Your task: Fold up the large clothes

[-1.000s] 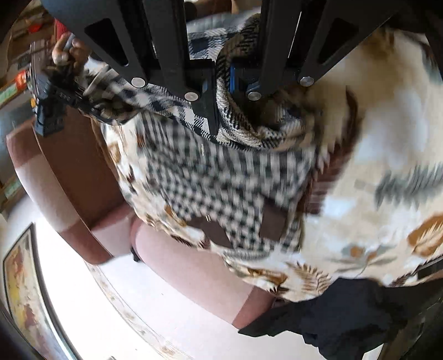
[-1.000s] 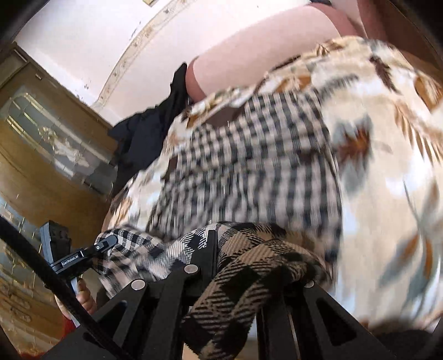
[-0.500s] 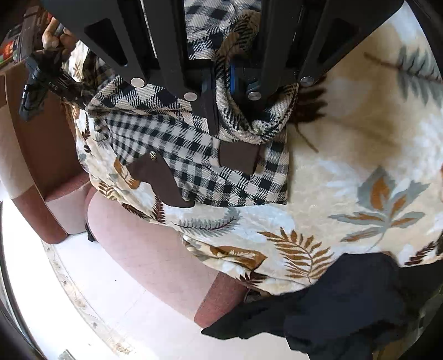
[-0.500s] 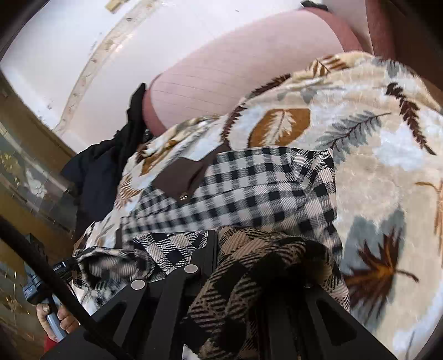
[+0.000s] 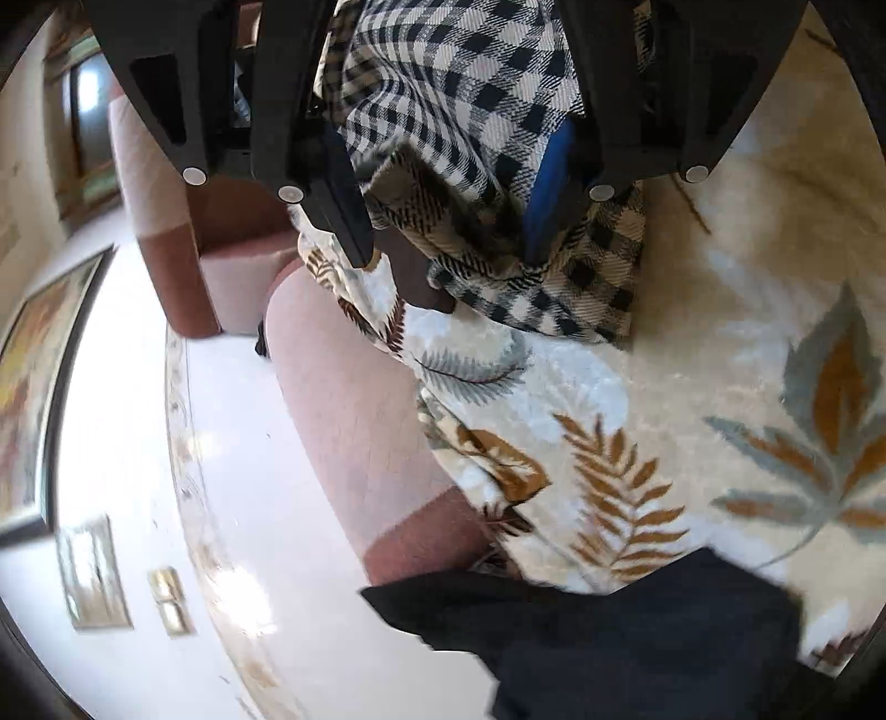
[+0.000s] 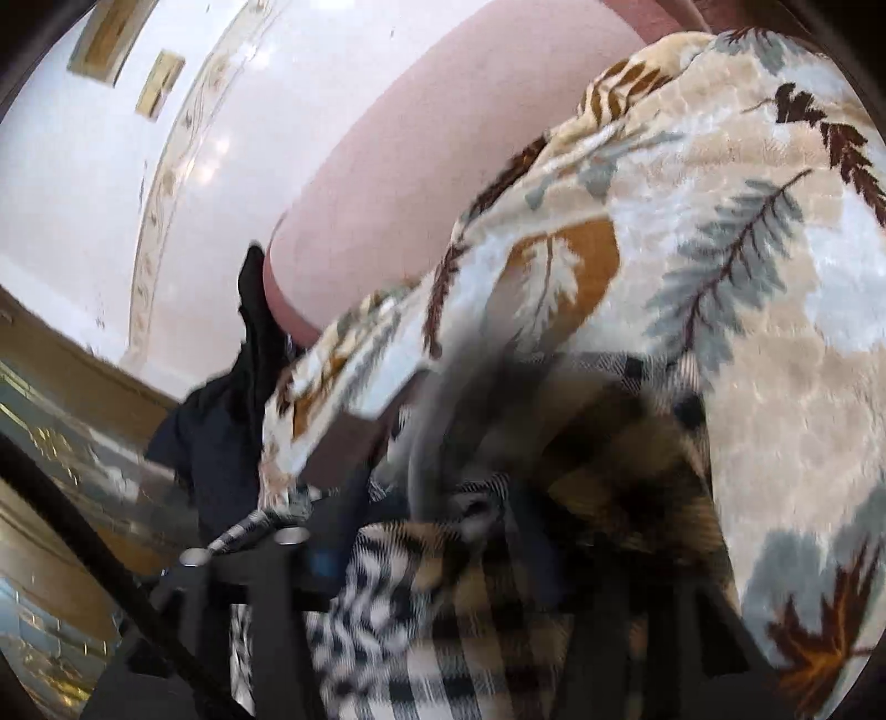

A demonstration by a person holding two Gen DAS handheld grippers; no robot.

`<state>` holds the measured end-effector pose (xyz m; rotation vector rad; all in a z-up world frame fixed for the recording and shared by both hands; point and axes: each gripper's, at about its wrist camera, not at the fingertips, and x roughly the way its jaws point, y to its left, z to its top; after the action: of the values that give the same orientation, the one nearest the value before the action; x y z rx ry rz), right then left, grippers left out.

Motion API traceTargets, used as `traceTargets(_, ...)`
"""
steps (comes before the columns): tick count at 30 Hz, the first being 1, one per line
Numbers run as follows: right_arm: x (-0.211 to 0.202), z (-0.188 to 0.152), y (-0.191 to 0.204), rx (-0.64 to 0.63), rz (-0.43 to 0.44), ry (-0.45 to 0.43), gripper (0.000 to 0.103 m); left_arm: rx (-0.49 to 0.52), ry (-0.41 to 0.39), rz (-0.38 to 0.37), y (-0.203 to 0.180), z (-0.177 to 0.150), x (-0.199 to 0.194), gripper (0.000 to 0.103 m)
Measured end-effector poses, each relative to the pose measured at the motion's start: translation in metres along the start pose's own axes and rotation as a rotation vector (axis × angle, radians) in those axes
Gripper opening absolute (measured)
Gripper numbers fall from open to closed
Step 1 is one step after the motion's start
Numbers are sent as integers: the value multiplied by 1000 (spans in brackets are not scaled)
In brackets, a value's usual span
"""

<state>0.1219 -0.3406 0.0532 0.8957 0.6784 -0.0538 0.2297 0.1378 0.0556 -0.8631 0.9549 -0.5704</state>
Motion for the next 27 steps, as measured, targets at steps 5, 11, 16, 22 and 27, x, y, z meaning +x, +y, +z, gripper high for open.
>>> traceTargets(5, 0, 6, -7, 17, -24, -12, 62, 62, -33, 123, -4, 2, -1, 55)
traceTargets(11, -13, 5, 6, -41, -57, -48, 62, 138, -109, 227, -12, 2, -18, 68)
traceTargets(16, -15, -11, 33, -155, -94, -30, 62, 265, -87, 296, -23, -4, -6, 70)
traceTargets(22, -3, -36, 54, -262, -128, 34, 62, 401, 15, 396, -21, -15, 44, 71)
traceTargets(27, -9, -39, 58, -299, -165, 15, 62, 421, 40, 515, -14, -10, 64, 5)
